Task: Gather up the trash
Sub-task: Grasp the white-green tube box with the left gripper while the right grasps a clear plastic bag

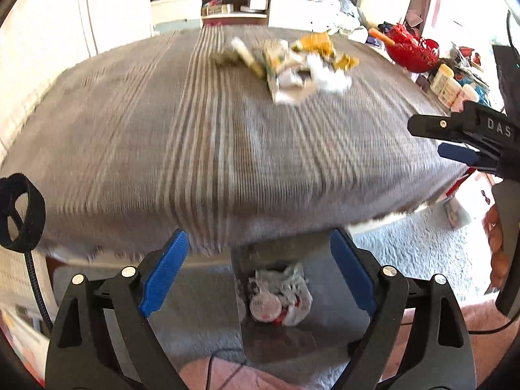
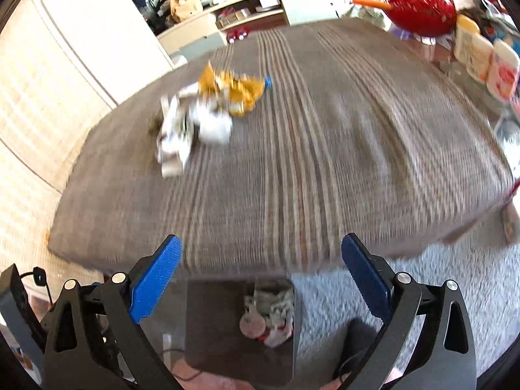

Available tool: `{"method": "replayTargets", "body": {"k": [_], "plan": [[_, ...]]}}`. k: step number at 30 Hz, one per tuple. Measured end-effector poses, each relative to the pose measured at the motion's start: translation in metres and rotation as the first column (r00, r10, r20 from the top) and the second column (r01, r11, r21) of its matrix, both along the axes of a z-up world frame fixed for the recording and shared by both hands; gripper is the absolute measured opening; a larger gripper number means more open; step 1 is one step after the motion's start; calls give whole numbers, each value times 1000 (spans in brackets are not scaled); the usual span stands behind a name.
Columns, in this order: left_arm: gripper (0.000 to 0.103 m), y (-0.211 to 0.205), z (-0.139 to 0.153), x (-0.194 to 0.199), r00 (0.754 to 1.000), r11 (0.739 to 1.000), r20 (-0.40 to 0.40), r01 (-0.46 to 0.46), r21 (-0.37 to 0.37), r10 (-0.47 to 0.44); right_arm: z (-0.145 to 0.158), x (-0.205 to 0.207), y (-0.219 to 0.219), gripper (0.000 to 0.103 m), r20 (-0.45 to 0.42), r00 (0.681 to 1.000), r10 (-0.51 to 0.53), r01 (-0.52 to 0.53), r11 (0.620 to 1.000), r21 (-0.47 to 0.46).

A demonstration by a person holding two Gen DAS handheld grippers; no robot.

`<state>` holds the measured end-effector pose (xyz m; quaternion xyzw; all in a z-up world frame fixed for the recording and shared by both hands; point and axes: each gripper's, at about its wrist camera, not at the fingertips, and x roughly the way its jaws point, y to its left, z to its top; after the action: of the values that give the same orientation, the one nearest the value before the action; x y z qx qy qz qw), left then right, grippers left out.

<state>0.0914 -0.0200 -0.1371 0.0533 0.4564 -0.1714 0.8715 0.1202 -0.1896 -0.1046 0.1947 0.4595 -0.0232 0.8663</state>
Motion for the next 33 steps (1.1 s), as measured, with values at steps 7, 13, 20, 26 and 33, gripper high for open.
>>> {"method": "replayTargets", "body": {"k": [7, 13, 20, 26, 33], "plan": [[84, -21, 20, 47, 999, 1000, 42, 15, 5, -16, 10, 53, -4, 98, 28, 1000, 14, -14, 1000, -15], [84, -34, 25, 78, 998, 1000, 46, 29, 7, -29, 3, 95, 4, 81, 39, 998, 44, -44, 999, 8], [84, -40, 21, 103, 999, 999, 36, 35, -2, -35, -10, 127, 21, 52, -4, 995, 100, -100, 995, 1], [84, -50, 14, 121, 999, 999, 25, 46, -18, -45, -25, 133, 22, 34, -39, 992, 116, -117, 993, -8], [84, -66, 8, 142, 998, 998, 24, 57, -19, -56, -14, 129, 3, 23, -12, 996, 84, -85, 993, -84]]}}
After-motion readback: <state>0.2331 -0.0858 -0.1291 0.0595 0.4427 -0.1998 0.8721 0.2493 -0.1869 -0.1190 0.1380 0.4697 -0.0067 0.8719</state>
